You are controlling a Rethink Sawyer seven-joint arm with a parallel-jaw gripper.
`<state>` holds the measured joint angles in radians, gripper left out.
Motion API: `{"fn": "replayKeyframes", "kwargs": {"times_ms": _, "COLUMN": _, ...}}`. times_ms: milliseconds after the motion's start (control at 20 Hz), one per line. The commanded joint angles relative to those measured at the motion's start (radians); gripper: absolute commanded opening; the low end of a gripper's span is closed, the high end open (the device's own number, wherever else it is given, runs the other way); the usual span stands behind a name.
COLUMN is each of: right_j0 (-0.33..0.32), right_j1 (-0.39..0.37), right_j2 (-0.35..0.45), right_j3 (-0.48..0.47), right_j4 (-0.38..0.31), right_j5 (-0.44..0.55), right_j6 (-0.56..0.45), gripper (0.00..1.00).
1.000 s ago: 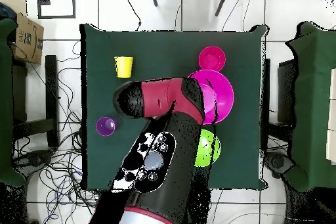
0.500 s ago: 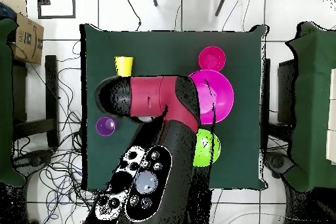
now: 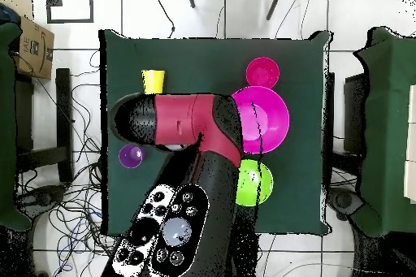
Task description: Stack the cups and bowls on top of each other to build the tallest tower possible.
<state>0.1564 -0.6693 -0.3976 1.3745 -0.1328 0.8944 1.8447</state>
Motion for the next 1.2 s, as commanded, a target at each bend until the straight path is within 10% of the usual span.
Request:
{"fn": "replayKeyframes", "kwargs": {"times_ms": 50, "right_j0": 0.040, "right_j1": 0.053, "right_j2": 0.112, "right_j3": 0.137, "right_j4": 0.046, "right_j5": -0.139, "right_j6": 0.225, "gripper": 1.00}}
{"fn": "replayKeyframes", "kwargs": {"times_ms": 1200, "right_j0": -0.055, "right_j1": 0.071, "right_j2": 0.230, "right_j3": 0.320, "right_j4": 0.210, "right_j5": -0.256, "right_j6": 0.213, "gripper": 1.00}}
